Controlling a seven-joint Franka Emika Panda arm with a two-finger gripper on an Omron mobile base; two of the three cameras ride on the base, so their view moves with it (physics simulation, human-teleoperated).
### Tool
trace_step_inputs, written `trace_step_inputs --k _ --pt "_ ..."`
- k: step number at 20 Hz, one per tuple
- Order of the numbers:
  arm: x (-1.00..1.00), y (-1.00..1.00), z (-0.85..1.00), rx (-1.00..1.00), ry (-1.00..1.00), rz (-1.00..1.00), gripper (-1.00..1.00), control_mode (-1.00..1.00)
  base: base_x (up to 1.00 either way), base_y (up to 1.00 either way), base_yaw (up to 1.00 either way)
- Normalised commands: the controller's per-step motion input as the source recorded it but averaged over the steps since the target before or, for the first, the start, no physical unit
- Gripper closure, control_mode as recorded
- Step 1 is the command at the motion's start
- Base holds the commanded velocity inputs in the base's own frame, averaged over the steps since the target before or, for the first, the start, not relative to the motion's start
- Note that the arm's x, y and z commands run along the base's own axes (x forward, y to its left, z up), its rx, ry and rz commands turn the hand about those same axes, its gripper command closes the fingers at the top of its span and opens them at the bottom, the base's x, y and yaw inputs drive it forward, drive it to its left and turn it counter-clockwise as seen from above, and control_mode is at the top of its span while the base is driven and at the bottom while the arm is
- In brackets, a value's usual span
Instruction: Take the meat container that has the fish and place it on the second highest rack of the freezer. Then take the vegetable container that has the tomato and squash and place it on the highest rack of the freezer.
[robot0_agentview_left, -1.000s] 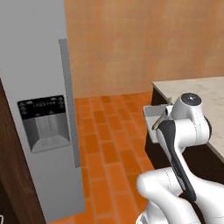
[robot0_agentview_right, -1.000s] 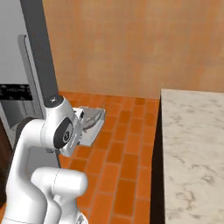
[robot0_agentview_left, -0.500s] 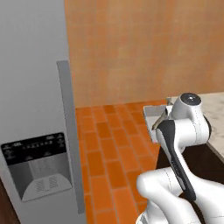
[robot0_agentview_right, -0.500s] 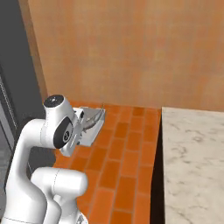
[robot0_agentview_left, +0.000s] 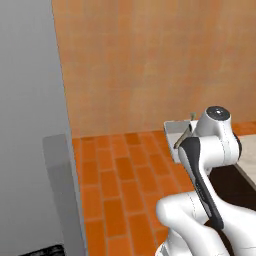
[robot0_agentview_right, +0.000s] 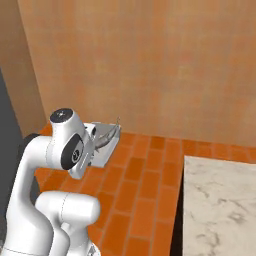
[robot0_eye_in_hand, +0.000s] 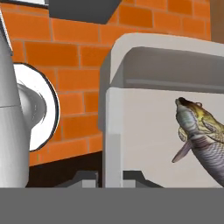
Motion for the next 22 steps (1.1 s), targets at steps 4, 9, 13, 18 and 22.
trace_step_inputs --k 4,9,13,18,22 --pt "0.0 0.0 0.0 0.0 0.0 0.0 1.0 1.0 0.88 -0.44 0.15" --pt "0.0 0.0 0.0 0.0 0.0 0.0 1.0 1.0 0.62 -0.46 0.26" --pt "0.0 0.0 0.0 0.0 0.0 0.0 1.0 1.0 0.51 -0.08 0.59" --pt "0.0 0.0 0.0 0.0 0.0 0.0 1.0 1.0 0.33 -0.02 0.9" --pt "0.0 0.0 0.0 0.0 0.0 0.0 1.0 1.0 0.29 -0.01 0.92"
